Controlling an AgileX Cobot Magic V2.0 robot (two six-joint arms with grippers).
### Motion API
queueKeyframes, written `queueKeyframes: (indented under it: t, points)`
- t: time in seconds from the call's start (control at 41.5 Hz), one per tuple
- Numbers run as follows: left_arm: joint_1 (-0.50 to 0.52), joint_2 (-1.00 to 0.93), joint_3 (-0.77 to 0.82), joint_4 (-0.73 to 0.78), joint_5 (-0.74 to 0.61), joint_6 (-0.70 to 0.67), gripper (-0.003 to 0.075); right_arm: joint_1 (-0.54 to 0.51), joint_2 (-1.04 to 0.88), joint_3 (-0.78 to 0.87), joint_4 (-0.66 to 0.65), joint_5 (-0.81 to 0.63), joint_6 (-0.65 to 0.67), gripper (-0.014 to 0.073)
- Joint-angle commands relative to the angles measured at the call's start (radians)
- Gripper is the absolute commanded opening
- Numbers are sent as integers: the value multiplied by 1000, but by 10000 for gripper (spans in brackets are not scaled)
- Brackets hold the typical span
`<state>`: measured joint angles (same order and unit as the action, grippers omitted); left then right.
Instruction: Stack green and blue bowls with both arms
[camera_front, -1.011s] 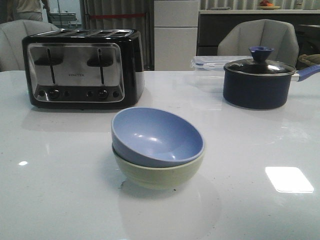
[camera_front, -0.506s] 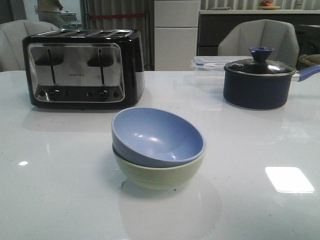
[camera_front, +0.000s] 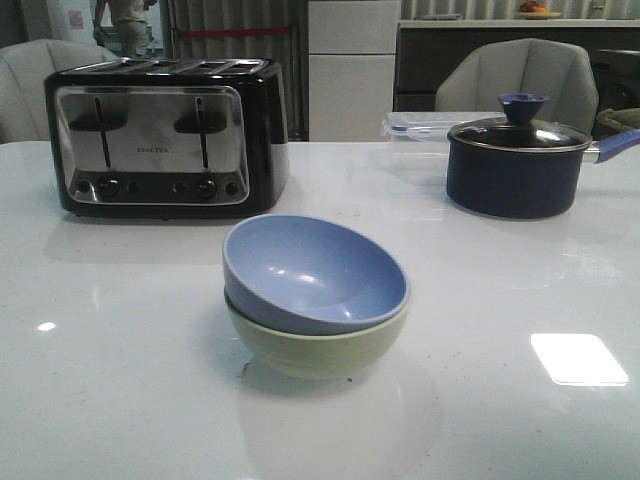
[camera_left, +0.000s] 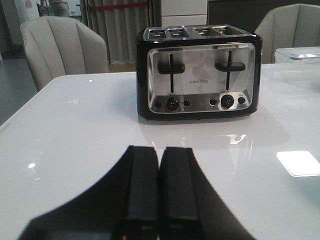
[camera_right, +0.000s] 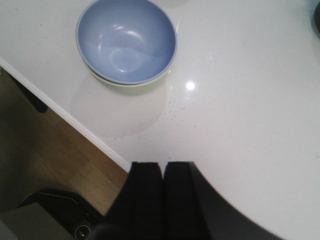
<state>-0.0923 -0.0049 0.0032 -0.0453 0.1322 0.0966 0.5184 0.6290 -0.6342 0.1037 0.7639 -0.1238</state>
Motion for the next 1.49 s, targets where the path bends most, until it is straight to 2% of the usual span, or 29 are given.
queueKeyframes:
  t: [0.0, 0.915, 1.035, 1.276, 1.469]
  points:
    - [3, -21, 5, -16, -155, -4, 93, -7, -2, -27, -3, -63, -2, 55]
    - [3, -21, 4, -16, -162, -4, 93, -14, -16, -22, -4, -64, -2, 55]
    - [3, -19, 4, -16, -162, -4, 93, -118, -89, 37, -6, -127, -2, 55]
    - [1, -19, 4, -16, -162, -4, 93, -376, -352, 304, -9, -485, -2, 55]
    - [1, -19, 4, -16, -162, -4, 93, -523, -560, 520, -9, -675, -2, 55]
